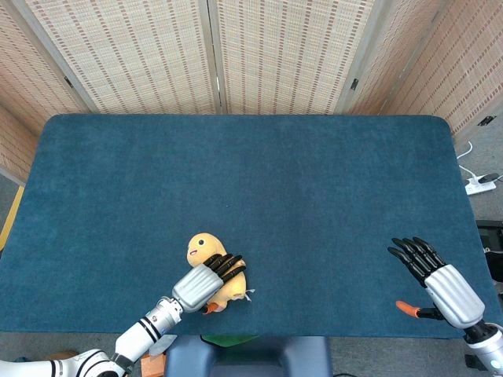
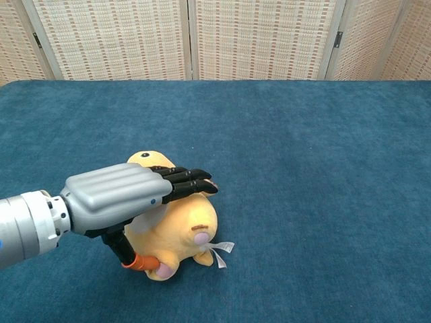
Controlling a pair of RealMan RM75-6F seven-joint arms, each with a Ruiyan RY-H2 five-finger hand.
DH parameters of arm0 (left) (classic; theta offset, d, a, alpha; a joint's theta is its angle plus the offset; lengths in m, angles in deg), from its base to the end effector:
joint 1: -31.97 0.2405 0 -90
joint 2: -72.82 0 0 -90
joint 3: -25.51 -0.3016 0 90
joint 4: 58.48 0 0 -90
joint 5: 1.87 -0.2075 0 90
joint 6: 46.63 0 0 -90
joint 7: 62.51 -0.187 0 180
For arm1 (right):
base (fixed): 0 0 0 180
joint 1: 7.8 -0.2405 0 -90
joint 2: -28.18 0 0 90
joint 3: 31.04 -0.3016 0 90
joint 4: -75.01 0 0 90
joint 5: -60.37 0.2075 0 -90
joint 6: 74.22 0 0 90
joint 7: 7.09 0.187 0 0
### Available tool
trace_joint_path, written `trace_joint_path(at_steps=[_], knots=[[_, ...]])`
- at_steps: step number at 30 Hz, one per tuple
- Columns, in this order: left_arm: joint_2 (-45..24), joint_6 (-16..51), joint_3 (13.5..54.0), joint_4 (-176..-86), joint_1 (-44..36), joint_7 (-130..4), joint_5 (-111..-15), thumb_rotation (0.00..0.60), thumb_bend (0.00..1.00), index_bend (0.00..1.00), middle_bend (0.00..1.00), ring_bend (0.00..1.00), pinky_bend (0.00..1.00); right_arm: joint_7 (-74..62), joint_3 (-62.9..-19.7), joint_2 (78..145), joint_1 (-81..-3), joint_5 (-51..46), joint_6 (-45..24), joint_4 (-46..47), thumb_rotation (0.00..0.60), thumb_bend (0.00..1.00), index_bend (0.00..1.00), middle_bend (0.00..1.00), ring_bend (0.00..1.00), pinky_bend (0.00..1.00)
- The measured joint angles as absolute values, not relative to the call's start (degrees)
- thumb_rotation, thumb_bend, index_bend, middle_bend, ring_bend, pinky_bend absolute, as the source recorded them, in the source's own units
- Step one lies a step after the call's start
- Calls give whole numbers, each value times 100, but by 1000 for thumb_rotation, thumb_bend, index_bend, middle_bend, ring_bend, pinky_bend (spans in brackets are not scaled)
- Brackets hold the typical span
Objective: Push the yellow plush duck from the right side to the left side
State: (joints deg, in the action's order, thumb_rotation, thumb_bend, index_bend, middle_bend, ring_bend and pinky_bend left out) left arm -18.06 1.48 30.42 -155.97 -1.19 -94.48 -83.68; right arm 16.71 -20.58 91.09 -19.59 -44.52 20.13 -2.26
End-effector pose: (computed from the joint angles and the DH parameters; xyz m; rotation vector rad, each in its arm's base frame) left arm -0.1379 0.2880 -0.0828 -2.2850 -0.7611 -0.9199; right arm -0.3323 -0.2135 0.1725 1.7817 -0.9398 1.1712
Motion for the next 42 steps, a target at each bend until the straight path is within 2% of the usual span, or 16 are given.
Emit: trace_joint_path(at_steps=[1,3,6,8,15,23,25,30,33,35,37,39,40,42], knots=[[-1860,187,3015,-15524,-135,-9434,-8374,600,331,343,332,283,621,1634,-2075,9105,-1961,-4437,1983,-227,600,54,0,0,0,0],[-1896,197,2984,-15461,-155,-9350,-8373,600,442,489,487,429,747,1571,-2124,9106,-1951,-4357,1951,-235,600,76,0,0,0,0],[-1922,252,2940,-15371,-162,-9218,-8447,600,579,653,676,553,847,1484,-2204,9095,-1923,-4207,1906,-276,600,94,0,0,0,0],[-1928,454,2892,-15295,-142,-9143,-8605,600,629,705,745,604,890,1512,-2204,9049,-1908,-4246,1902,-324,600,101,0,0,0,0],[-1705,1524,2631,-15109,66,-8477,-9473,600,652,725,778,631,914,1571,-2240,8948,-1767,-4371,2101,-423,600,101,0,0,0,0],[-664,2900,2110,-14807,608,-7810,-10297,600,657,729,779,632,920,1379,-2266,8958,-1705,-4434,2074,-538,600,101,0,0,0,0],[-549,3130,2025,-14518,742,-7631,-10369,600,656,729,779,632,918,1267,-2254,8977,-1706,-4497,2026,-615,600,102,0,0,0,0],[-398,3226,1859,-13722,959,-7025,-10336,600,652,725,769,630,907,1027,-2231,9021,-1651,-4587,1999,-758,600,102,0,0,0,0],[-435,3212,1798,-13152,1040,-6686,-10281,600,630,711,740,629,905,926,-2227,9060,-1589,-4567,1967,-798,600,101,0,0,0,0],[-510,3180,1783,-12735,1093,-6479,-10207,600,561,642,677,607,880,888,-2226,9077,-1573,-4544,1917,-821,600,102,0,0,0,0],[-590,3139,1770,-12411,1136,-6193,-10134,600,458,416,500,482,770,842,-2240,9097,-1566,-4528,1882,-841,600,102,0,0,0,0],[-646,3111,1758,-12274,1163,-5914,-10091,600,363,110,233,268,587,810,-2260,9116,-1566,-4516,1851,-856,600,101,0,0,0,0],[-669,3088,1748,-12234,1175,-5731,-10069,600,320,21,109,165,499,799,-2270,9126,-1568,-4509,1831,-861,600,101,0,0,0,0],[-677,3055,1735,-12247,1181,-5462,-10043,600,286,0,18,79,448,796,-2273,9131,-1578,-4518,1799,-860,600,101,0,0,0,0]])
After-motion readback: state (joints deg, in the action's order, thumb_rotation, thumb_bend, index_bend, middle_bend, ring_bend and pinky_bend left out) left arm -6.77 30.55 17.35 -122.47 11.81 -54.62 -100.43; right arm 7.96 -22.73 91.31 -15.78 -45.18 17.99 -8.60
